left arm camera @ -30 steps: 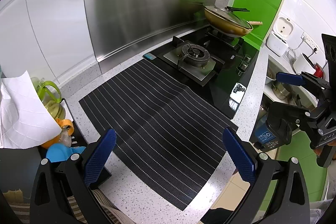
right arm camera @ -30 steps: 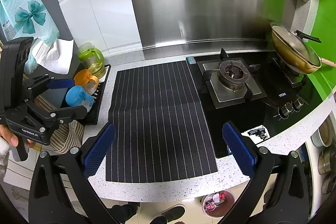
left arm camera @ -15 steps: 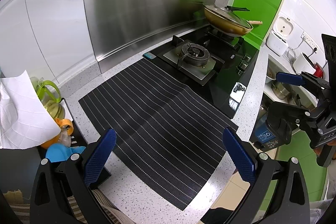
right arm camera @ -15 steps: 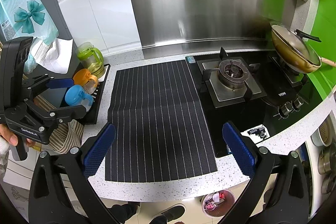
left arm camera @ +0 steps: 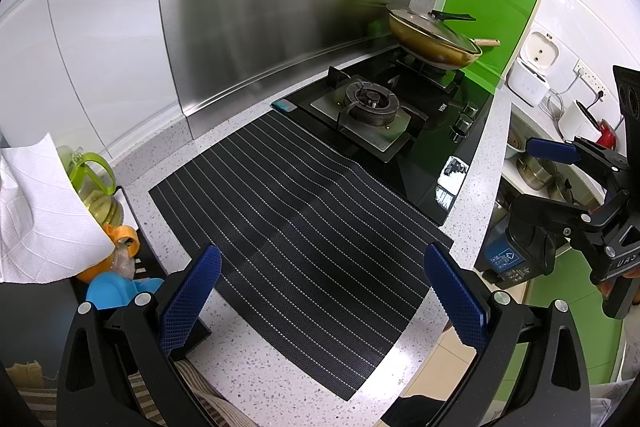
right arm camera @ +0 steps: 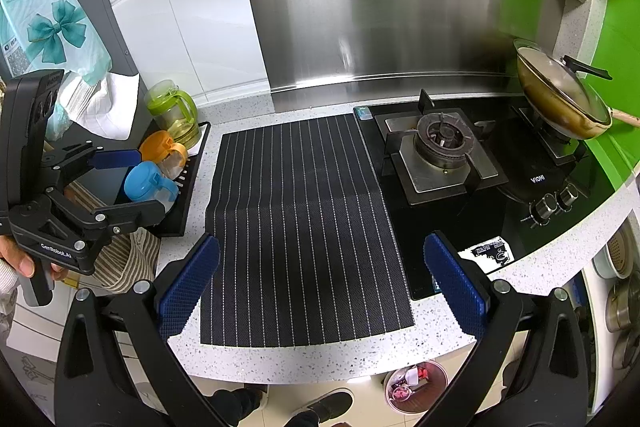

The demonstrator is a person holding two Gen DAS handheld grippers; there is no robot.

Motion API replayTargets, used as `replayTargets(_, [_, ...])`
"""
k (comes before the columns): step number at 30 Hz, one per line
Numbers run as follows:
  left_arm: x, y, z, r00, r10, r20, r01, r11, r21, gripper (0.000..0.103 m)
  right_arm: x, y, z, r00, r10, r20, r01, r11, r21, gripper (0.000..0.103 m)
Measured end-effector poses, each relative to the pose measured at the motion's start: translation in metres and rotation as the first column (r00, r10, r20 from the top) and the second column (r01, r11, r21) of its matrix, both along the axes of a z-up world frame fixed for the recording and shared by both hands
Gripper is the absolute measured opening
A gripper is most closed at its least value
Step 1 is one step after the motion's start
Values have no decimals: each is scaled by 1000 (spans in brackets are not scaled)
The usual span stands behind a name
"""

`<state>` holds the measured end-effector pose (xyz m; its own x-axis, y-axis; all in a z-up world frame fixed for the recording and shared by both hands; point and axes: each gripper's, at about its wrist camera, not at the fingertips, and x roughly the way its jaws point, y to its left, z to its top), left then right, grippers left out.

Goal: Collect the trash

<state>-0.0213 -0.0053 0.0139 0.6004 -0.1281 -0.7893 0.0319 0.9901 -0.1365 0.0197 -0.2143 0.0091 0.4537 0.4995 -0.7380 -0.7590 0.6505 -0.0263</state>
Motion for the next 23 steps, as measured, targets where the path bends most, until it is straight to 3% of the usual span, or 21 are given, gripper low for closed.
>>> replayTargets(23, [8,3,-4,999,-1,-36,1,1000,6,97,-2,0,-1,1000,0,-2,0,1000,3,100])
